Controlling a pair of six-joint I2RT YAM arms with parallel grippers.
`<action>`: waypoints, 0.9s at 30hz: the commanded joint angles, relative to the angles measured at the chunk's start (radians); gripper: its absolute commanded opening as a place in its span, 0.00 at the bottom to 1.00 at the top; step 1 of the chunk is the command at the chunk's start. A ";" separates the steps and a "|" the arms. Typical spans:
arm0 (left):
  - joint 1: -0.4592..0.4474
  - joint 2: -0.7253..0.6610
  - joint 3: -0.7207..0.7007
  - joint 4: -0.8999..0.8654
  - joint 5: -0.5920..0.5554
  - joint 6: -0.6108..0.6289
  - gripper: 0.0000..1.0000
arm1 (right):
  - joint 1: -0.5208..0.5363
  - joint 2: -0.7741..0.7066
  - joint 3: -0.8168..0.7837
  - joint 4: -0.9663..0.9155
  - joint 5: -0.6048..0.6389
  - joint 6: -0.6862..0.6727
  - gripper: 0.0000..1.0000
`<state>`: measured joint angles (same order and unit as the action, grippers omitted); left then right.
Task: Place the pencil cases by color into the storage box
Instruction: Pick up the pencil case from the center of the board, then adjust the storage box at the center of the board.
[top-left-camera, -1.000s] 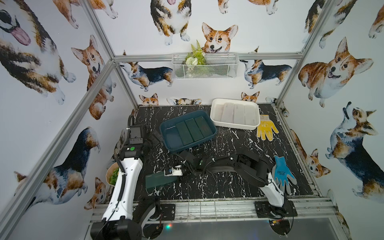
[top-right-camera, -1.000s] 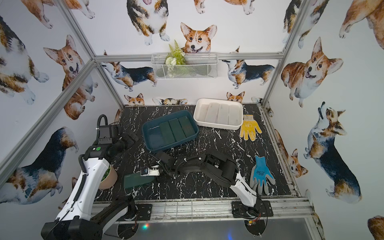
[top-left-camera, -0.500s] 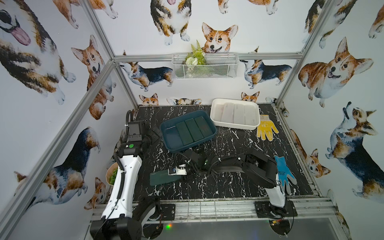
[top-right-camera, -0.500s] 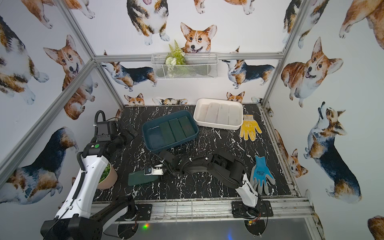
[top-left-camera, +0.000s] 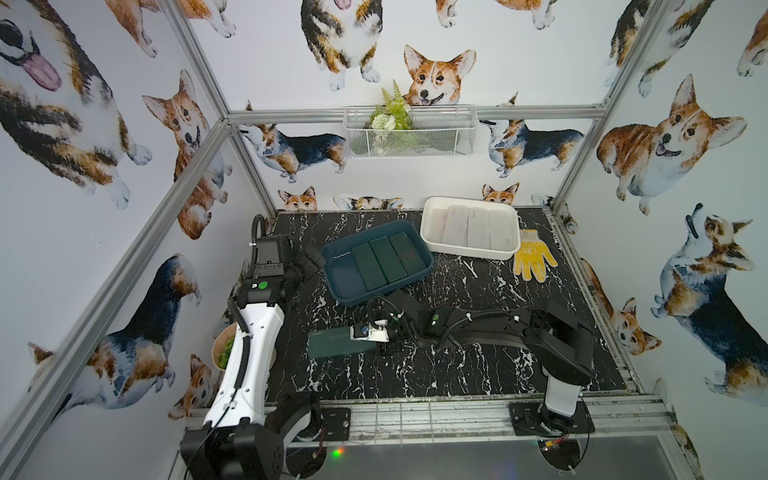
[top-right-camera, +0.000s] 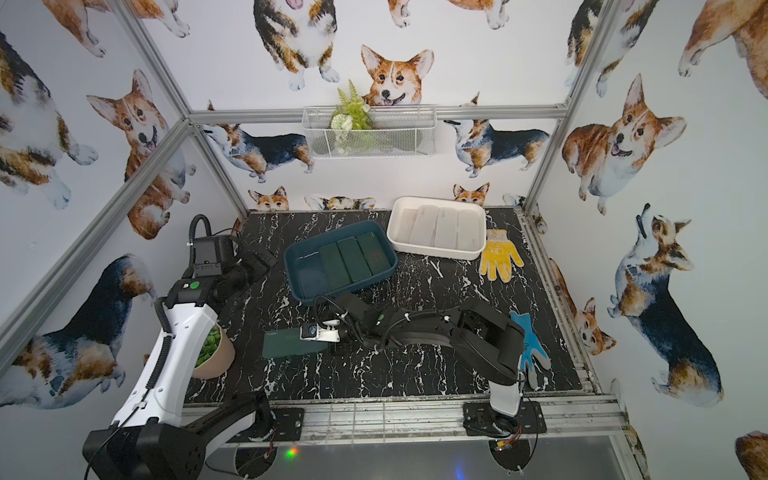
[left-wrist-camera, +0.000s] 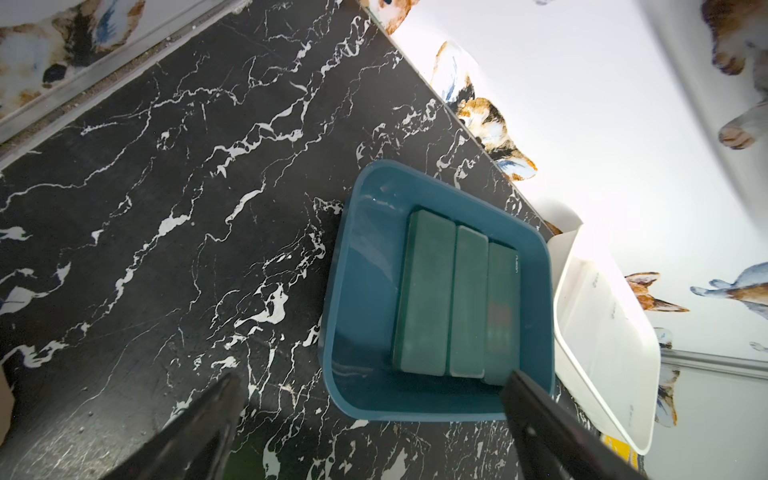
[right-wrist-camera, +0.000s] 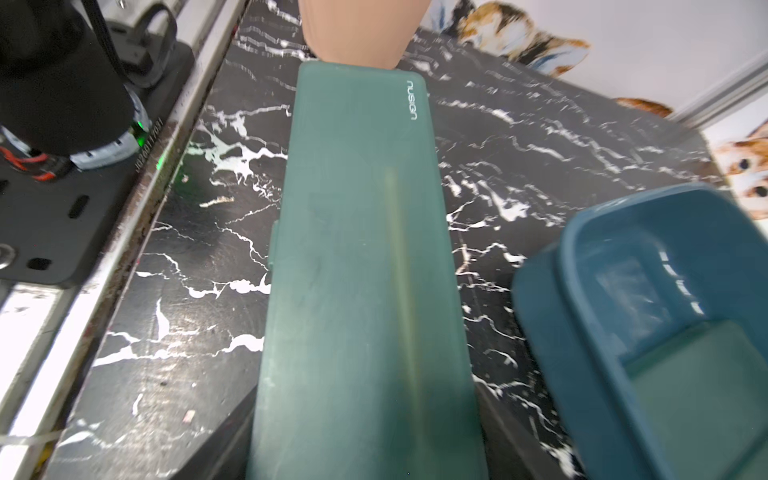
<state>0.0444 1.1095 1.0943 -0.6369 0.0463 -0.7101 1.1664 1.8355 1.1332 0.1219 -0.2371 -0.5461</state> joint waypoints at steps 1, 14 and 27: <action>0.000 0.006 0.035 0.023 -0.004 -0.009 1.00 | -0.028 -0.073 -0.025 0.035 -0.007 0.032 0.70; -0.222 0.101 0.136 0.019 -0.266 0.118 1.00 | -0.237 -0.080 0.108 -0.086 0.055 0.378 0.70; -0.305 0.105 -0.070 0.165 -0.378 0.136 1.00 | -0.325 0.129 0.407 -0.322 0.105 0.651 0.69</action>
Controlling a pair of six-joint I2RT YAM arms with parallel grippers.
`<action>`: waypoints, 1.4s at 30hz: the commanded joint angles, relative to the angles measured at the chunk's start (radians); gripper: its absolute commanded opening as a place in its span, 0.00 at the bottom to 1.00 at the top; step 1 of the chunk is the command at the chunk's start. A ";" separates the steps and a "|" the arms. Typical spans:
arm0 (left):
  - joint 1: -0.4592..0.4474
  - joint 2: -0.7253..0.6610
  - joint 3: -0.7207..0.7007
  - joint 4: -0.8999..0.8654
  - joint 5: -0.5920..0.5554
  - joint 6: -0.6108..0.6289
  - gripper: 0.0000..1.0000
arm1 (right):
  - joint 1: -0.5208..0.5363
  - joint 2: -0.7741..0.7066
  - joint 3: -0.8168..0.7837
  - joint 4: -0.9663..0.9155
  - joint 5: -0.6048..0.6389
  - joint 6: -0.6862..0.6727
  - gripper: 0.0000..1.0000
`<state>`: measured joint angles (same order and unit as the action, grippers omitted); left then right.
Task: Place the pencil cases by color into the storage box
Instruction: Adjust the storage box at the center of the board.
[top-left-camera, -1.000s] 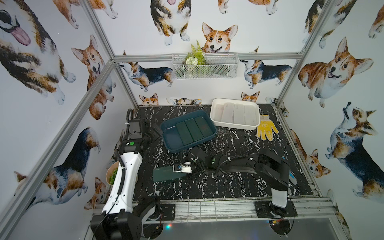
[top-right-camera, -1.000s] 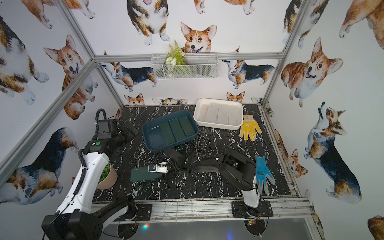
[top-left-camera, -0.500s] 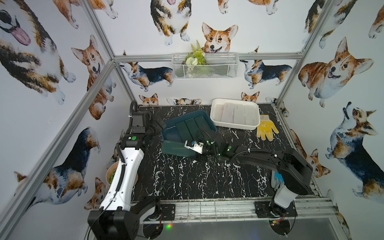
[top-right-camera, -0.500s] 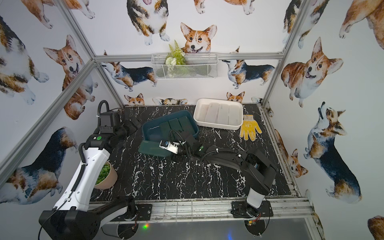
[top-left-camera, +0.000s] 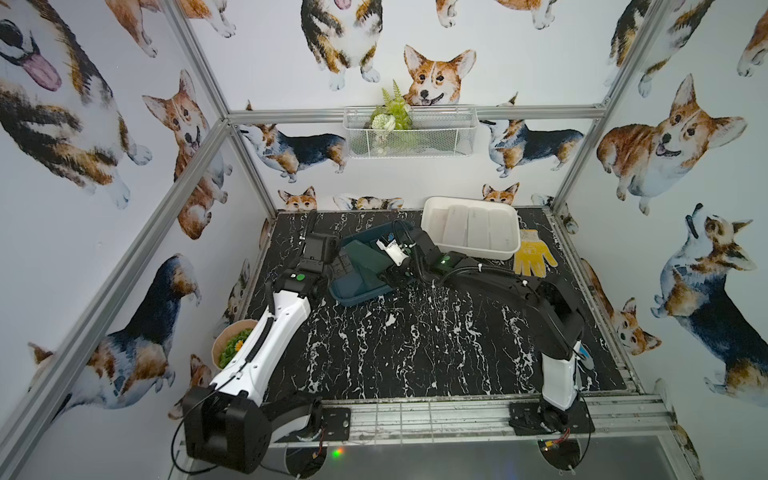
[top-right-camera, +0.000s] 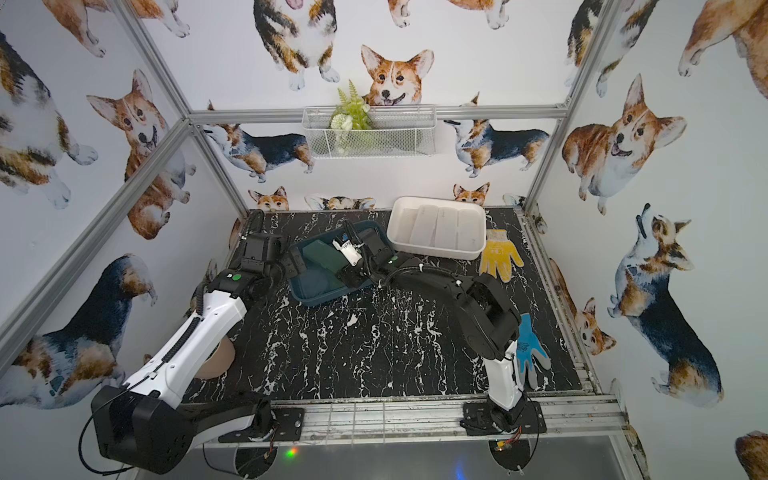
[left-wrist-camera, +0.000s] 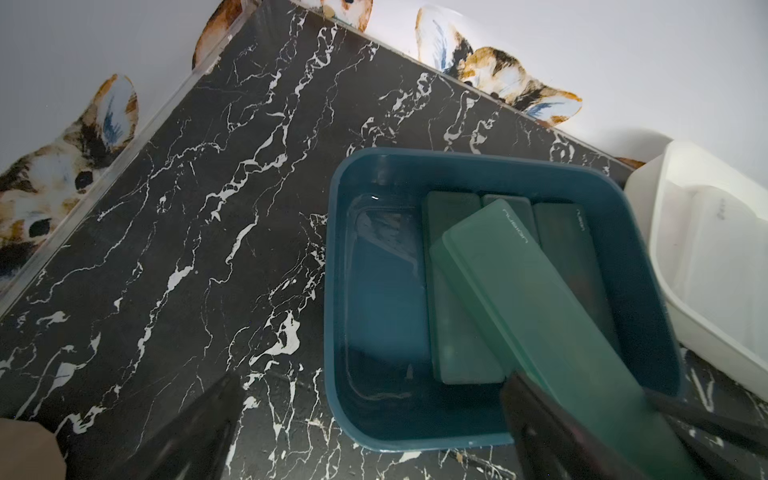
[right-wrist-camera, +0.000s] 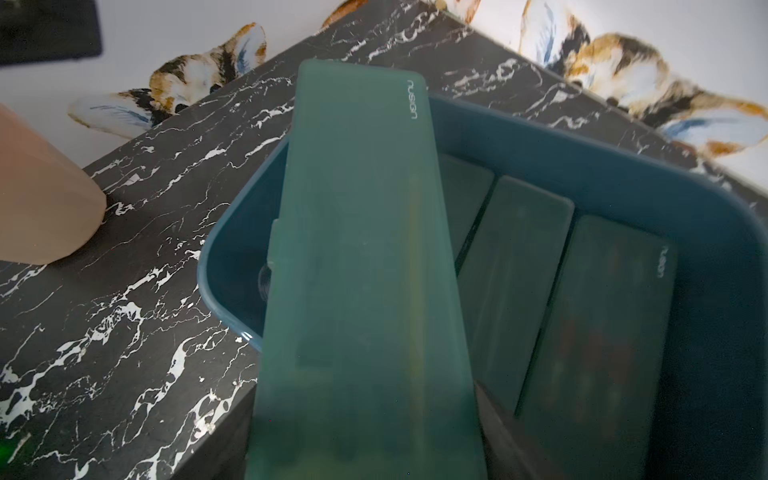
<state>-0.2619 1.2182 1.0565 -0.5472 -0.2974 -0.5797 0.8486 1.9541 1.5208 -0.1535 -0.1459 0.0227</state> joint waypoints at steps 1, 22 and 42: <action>0.003 0.001 -0.052 0.094 -0.030 0.006 1.00 | -0.015 0.010 0.014 -0.039 0.012 0.095 0.69; 0.082 0.220 -0.278 0.420 0.288 -0.010 1.00 | -0.108 -0.019 -0.058 0.045 -0.046 0.217 0.68; -0.163 0.046 -0.338 0.353 0.180 -0.059 1.00 | -0.128 -0.032 -0.072 0.030 -0.038 0.217 0.68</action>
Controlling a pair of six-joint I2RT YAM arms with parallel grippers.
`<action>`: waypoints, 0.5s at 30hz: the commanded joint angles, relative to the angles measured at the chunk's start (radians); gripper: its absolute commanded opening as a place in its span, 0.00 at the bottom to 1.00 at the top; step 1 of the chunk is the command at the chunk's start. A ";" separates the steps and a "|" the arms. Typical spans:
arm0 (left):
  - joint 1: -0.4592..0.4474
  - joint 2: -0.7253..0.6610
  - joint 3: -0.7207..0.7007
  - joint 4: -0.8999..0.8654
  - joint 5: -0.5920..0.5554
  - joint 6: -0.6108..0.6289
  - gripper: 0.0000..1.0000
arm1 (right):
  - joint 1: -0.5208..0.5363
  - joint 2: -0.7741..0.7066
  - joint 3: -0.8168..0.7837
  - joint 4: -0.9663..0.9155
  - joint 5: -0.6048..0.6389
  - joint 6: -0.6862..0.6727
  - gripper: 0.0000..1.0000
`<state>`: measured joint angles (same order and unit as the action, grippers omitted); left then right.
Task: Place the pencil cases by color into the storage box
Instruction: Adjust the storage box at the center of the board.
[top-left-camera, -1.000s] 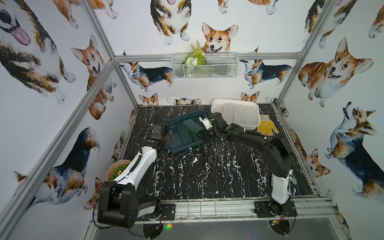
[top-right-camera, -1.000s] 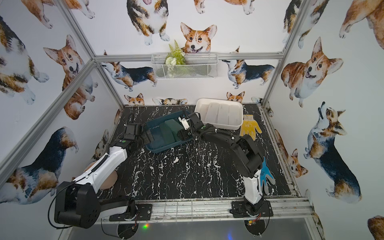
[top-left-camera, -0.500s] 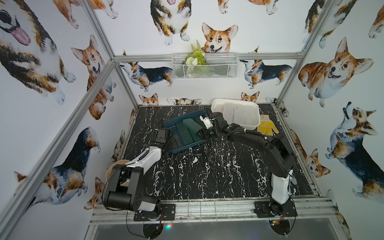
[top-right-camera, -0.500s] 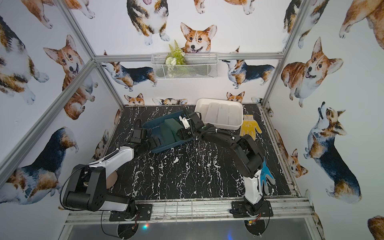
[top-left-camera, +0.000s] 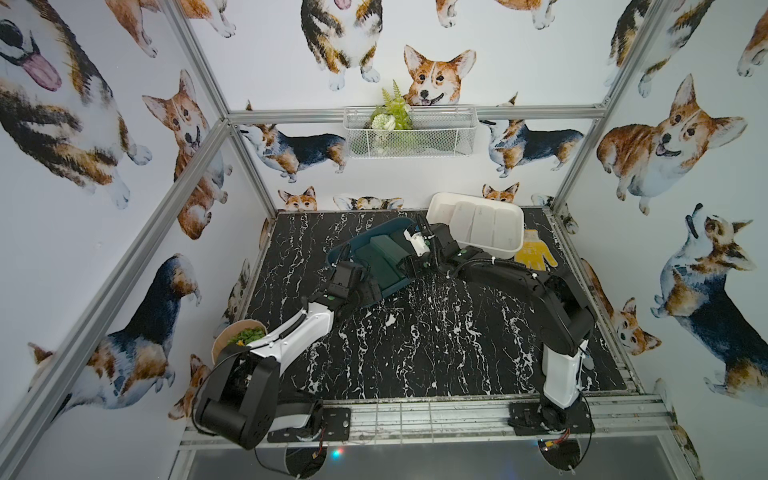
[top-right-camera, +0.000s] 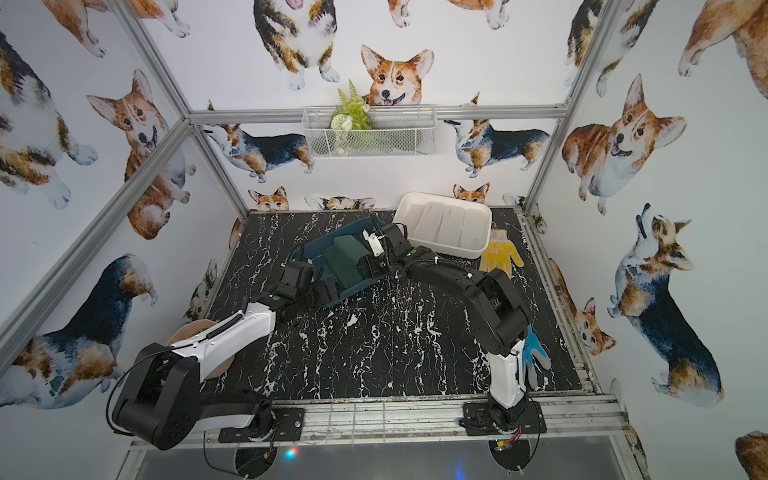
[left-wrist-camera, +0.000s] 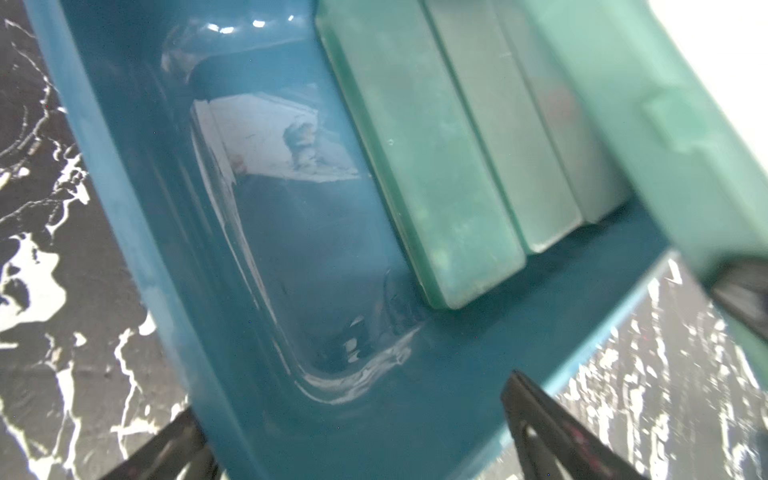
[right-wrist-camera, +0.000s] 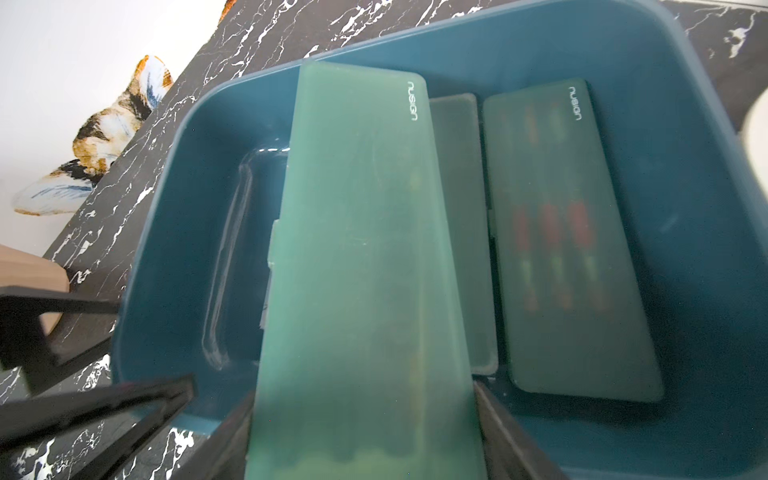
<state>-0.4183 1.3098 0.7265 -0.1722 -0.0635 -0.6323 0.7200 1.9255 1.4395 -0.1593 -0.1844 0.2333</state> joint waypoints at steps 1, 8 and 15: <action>-0.005 -0.069 -0.012 -0.042 -0.073 -0.006 1.00 | 0.001 0.000 0.014 0.032 0.000 0.007 0.68; 0.010 -0.204 -0.025 -0.133 -0.196 -0.004 1.00 | 0.020 0.021 0.037 0.020 -0.001 0.018 0.68; 0.083 -0.202 0.033 -0.163 -0.214 0.018 1.00 | 0.081 0.057 0.081 -0.020 0.027 0.013 0.68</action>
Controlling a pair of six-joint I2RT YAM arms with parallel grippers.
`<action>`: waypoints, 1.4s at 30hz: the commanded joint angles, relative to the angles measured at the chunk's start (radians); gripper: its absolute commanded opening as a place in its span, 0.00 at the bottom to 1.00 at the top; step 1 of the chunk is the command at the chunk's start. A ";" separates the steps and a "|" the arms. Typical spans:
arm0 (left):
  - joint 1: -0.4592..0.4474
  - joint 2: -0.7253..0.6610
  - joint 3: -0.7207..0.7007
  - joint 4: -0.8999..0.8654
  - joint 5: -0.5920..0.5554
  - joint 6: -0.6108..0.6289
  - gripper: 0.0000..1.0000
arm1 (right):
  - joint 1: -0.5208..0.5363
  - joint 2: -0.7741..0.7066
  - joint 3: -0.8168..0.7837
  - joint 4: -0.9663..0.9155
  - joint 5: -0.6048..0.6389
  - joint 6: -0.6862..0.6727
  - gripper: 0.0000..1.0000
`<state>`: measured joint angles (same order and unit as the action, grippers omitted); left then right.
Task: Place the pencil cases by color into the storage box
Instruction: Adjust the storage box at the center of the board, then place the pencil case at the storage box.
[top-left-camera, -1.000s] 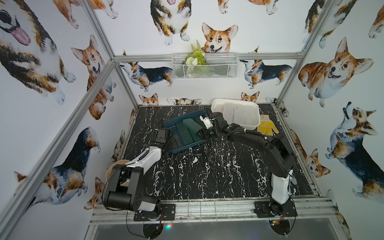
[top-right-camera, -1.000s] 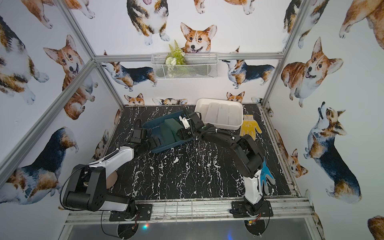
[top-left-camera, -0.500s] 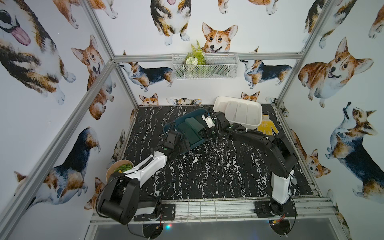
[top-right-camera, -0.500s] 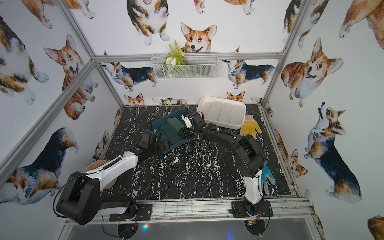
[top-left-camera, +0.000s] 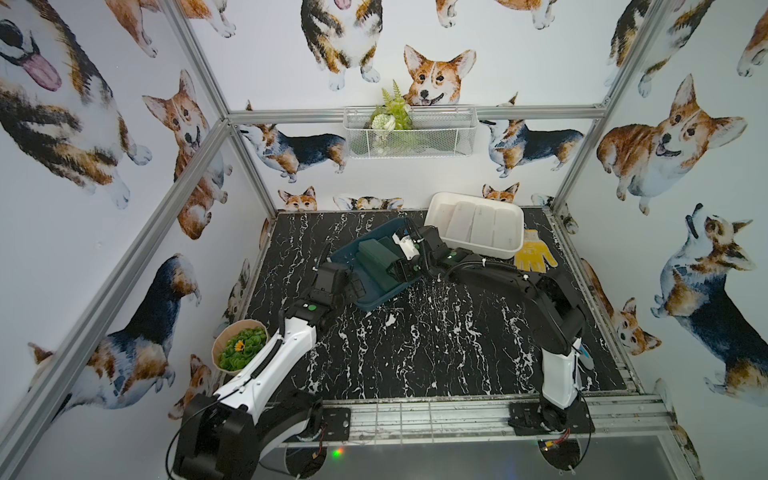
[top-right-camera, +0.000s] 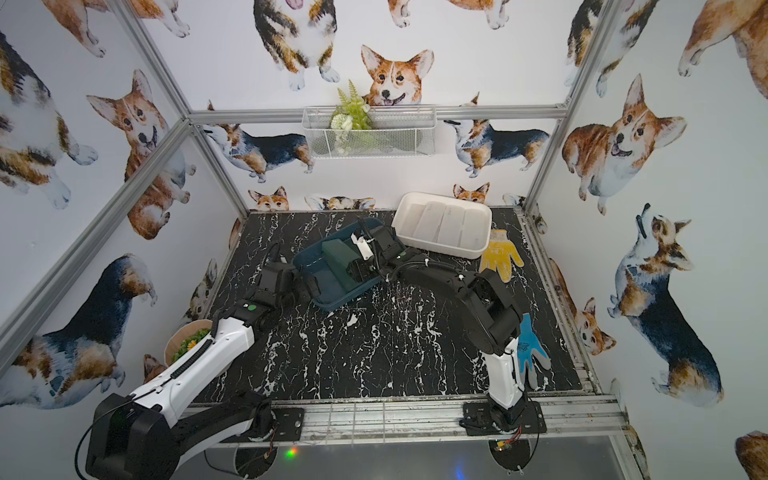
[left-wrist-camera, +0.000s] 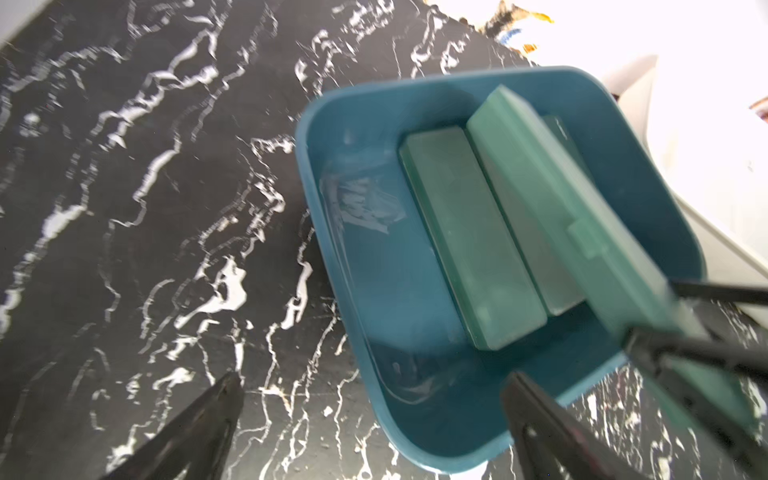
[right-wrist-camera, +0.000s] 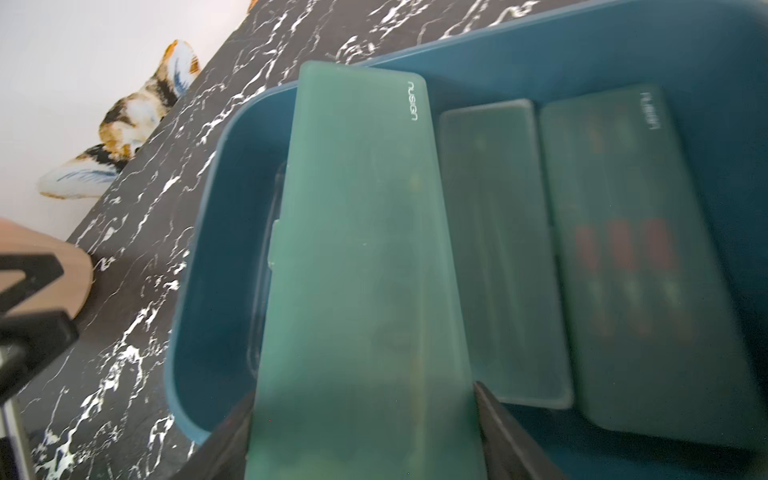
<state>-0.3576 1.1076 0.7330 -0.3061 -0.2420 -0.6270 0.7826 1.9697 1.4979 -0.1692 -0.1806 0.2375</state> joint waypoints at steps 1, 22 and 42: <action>0.040 0.001 0.036 -0.031 -0.029 0.016 1.00 | 0.032 0.022 0.032 -0.021 0.033 0.005 0.68; 0.170 0.053 0.100 -0.019 0.012 0.067 1.00 | 0.152 0.183 0.224 -0.163 0.105 0.003 0.68; 0.178 0.123 0.153 -0.031 0.024 0.086 1.00 | 0.210 0.266 0.205 -0.024 0.182 0.081 0.72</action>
<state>-0.1844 1.2301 0.8776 -0.3374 -0.2138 -0.5419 0.9852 2.2200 1.7050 -0.2310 0.0204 0.2703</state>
